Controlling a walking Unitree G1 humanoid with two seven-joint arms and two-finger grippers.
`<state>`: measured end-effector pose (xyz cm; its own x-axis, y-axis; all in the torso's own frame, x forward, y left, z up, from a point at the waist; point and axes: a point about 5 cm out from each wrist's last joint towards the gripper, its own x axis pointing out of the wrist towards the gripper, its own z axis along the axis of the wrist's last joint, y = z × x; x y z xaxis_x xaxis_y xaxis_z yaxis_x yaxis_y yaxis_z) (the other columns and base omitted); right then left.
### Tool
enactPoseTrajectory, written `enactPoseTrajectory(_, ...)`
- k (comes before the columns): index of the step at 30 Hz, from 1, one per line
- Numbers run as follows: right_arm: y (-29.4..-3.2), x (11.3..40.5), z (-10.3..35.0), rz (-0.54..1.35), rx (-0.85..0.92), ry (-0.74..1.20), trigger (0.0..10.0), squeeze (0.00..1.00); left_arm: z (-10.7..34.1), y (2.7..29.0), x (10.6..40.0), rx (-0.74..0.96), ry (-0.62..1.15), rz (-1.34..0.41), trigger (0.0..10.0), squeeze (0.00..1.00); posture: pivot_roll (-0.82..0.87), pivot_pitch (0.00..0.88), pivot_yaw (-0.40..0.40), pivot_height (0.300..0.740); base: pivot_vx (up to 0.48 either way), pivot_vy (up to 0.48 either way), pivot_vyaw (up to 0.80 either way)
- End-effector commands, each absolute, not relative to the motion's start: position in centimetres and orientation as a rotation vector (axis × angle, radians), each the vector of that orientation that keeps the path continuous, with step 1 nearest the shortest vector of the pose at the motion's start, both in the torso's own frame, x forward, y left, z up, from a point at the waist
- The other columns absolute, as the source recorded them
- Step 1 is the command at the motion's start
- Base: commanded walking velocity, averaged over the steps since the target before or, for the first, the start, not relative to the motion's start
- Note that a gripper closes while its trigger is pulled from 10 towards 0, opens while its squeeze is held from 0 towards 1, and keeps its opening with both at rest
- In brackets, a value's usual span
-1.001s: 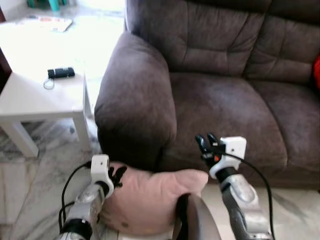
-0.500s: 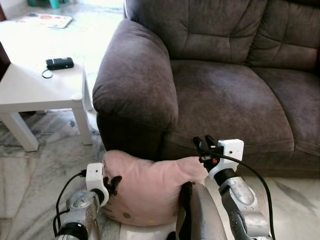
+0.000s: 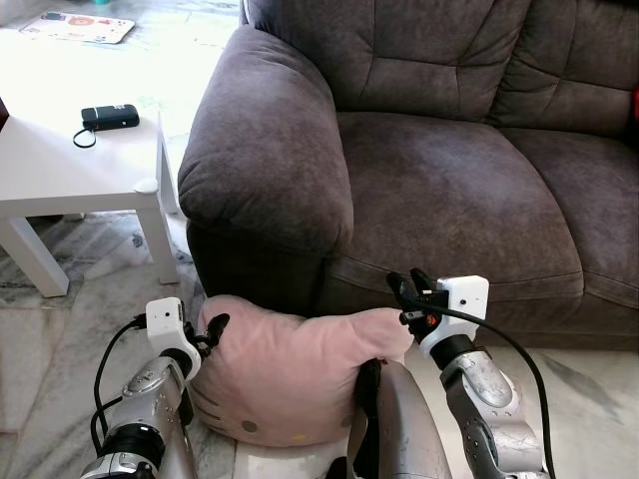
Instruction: Move the pillow to the sofa from floor
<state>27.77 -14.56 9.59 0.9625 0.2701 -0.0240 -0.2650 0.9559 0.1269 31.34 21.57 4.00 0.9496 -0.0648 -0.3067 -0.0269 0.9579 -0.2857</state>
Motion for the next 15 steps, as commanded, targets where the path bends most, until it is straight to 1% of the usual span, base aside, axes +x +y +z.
enactPoseTrajectory(1, -15.3, 27.4, 9.8, 0.261, 0.109, 0.043, 10.0, 0.0, 4.2, 21.1, 31.7, -0.342, 0.311, -0.05, 10.0, 1.0, -0.06, 0.105, -0.21, 0.427, 0.0, 0.0, 0.0)
enactPoseTrajectory(5, -15.9, 26.9, 9.9, 0.267, 0.089, 0.061, 10.0, 0.0, 4.5, 20.9, 32.0, -0.352, 0.306, -0.06, 10.0, 1.0, -0.06, 0.121, -0.23, 0.427, 0.0, 0.0, 0.0)
enactPoseTrajectory(9, -16.1, 26.9, 9.9, 0.272, 0.083, 0.065, 10.0, 0.0, 4.6, 21.4, 32.2, -0.346, 0.316, -0.046, 10.0, 1.0, -0.07, 0.126, -0.246, 0.427, 0.0, 0.0, 0.0)
enactPoseTrajectory(12, -16.2, 27.0, 10.3, 0.278, 0.078, 0.065, 10.0, 0.0, 4.2, 22.1, 32.1, -0.339, 0.357, -0.009, 10.0, 0.99, -0.07, 0.132, -0.257, 0.427, 0.0, 0.0, 0.0)
enactPoseTrajectory(13, -16.2, 26.9, 10.4, 0.286, 0.073, 0.067, 10.0, 0.0, 4.0, 22.7, 32.0, -0.317, 0.372, 0.026, 10.0, 0.0, -0.08, 0.137, -0.263, 0.427, 0.0, 0.0, 0.0)
enactPoseTrajectory(15, -16.2, 26.9, 10.5, 0.29, 0.07, 0.069, 10.0, 0.0, 3.9, 23.1, 31.9, -0.31, 0.381, 0.055, 10.0, 0.0, -0.08, 0.142, -0.265, 0.427, 0.0, 0.0, 0.0)
